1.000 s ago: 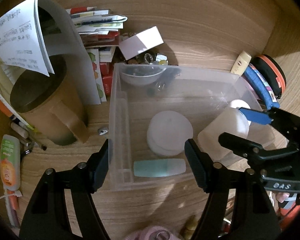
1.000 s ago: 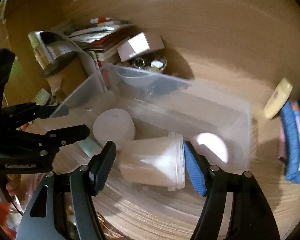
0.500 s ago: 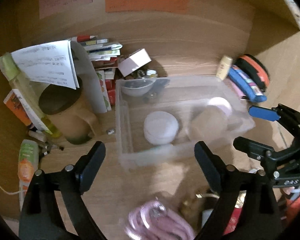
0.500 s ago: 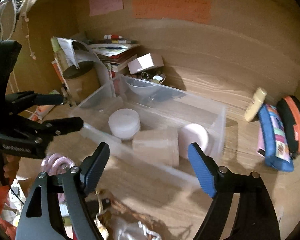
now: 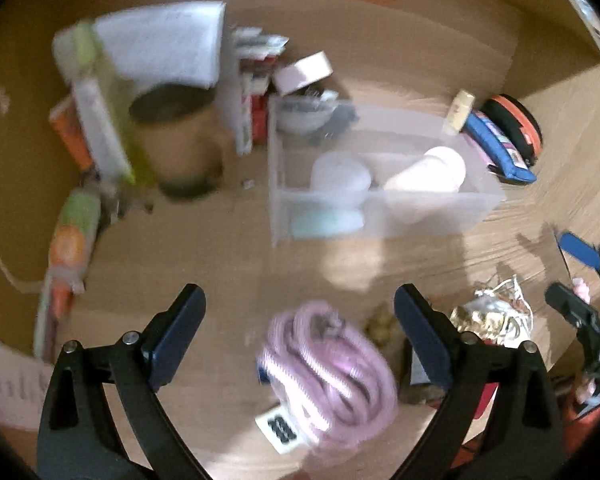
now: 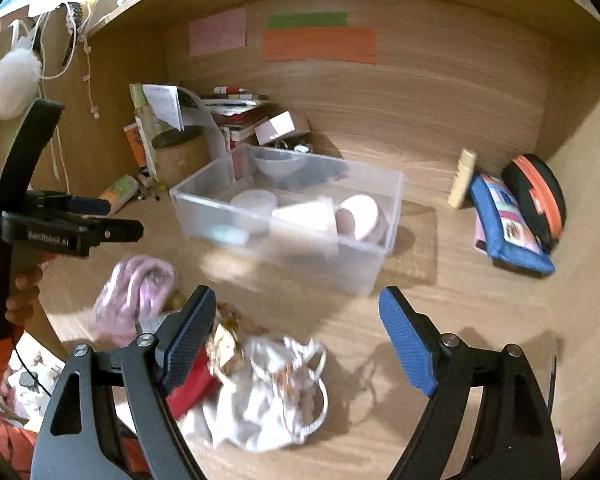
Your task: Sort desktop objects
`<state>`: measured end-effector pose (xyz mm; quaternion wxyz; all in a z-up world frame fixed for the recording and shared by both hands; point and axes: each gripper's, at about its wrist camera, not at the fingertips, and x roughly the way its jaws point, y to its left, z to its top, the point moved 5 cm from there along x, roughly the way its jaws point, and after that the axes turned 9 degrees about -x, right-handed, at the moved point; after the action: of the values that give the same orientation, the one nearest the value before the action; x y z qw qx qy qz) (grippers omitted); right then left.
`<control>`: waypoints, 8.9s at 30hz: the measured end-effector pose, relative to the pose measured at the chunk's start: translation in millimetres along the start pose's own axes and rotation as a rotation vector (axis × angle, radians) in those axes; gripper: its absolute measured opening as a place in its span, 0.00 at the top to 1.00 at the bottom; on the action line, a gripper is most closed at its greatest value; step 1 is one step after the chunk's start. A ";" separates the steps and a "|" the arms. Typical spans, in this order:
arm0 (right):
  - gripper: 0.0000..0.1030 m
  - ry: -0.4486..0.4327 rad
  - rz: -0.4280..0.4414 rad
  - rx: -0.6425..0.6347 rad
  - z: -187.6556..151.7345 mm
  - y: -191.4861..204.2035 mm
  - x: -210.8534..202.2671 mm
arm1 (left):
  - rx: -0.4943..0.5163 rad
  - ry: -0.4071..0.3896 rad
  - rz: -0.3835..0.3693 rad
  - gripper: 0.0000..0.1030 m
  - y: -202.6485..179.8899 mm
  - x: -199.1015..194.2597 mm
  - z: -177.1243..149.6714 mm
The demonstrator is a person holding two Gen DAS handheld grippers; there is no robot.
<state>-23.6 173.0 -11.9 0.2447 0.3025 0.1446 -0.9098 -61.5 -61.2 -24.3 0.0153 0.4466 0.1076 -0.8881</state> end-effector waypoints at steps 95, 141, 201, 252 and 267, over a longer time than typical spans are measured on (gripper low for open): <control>0.54 -0.095 -0.043 -0.062 47.8 -13.8 15.2 | 0.014 -0.165 -0.060 0.42 -4.6 -18.9 23.5; 0.51 0.035 0.075 -0.037 72.1 -41.3 115.9 | 0.060 -0.011 -0.134 0.42 -47.4 88.2 87.8; 0.20 0.152 0.273 -0.043 -10.7 68.9 42.2 | 0.064 -0.031 0.111 0.14 49.3 -2.7 -65.0; 0.45 0.036 0.424 -0.032 14.2 110.3 27.8 | 0.057 -0.180 0.077 0.77 60.6 -35.7 -57.8; 0.45 -0.078 0.299 -0.009 50.0 54.0 6.6 | 0.118 -0.296 -0.054 0.77 1.6 -62.5 -15.4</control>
<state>-23.3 104.8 16.6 0.3845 0.2838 0.0925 -0.8735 -11.7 -63.9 16.3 -0.0193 0.3077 0.0638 -0.9491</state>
